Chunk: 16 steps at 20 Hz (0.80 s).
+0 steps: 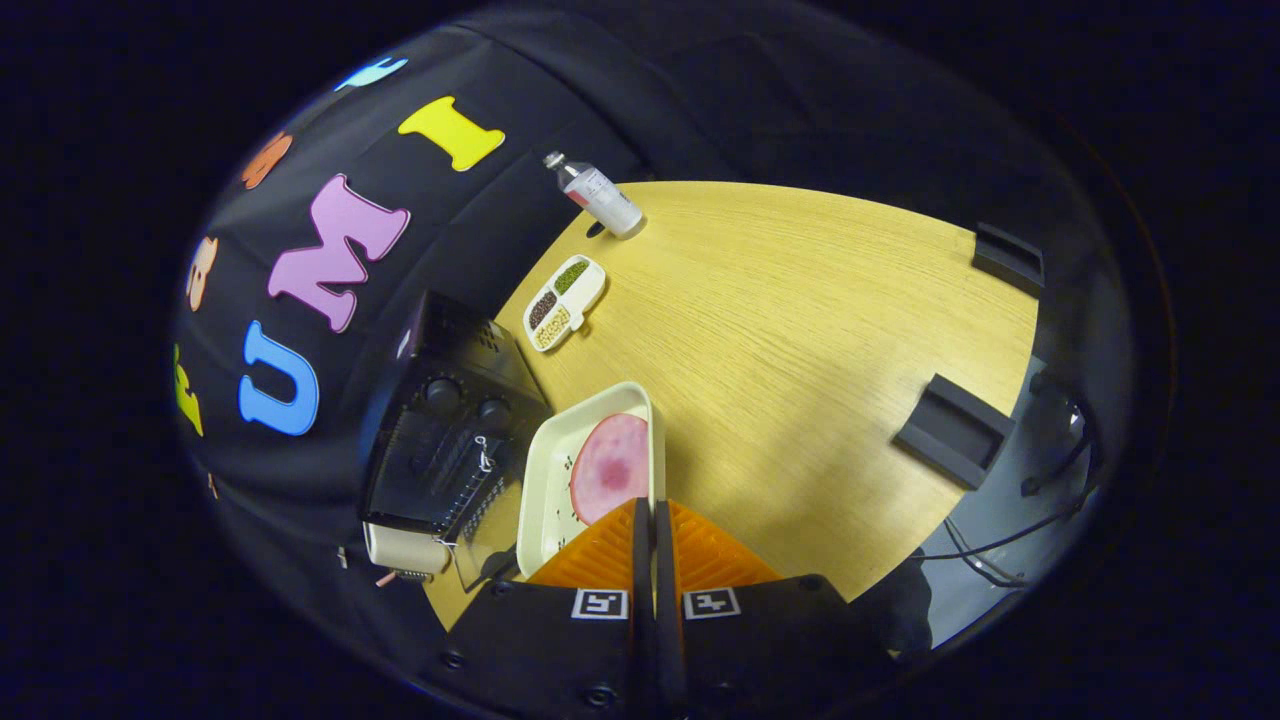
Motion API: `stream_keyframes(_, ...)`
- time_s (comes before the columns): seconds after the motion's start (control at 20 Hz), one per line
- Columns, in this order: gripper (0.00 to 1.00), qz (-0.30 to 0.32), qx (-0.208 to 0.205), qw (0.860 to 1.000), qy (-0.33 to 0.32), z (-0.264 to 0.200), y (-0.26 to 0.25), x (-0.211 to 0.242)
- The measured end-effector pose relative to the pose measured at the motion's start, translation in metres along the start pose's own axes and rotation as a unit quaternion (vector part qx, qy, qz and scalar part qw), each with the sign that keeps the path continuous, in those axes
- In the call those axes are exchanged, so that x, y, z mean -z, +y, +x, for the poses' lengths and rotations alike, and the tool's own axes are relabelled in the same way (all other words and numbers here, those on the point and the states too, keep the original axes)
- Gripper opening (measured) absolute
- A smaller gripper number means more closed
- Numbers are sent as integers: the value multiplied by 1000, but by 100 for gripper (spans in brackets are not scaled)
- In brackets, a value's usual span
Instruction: Open the toaster oven, put the food inside, and close the toaster oven door.
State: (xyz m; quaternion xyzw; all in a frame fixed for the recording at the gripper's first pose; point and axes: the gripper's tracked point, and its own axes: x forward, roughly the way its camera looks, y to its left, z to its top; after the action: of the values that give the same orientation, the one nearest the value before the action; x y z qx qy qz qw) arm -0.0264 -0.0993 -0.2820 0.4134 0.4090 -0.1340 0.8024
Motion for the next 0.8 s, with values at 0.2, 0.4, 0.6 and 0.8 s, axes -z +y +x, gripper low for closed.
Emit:
stream_keyframes(0.2,6,34,-29,999,-16,-13,37,16)
stream_keyframes(0.4,6,41,-57,997,-13,-13,77,36)
stream_keyframes(0.6,6,47,-83,995,-5,-1,117,51)
stream_keyframes(0.8,6,51,-99,994,0,21,148,64)
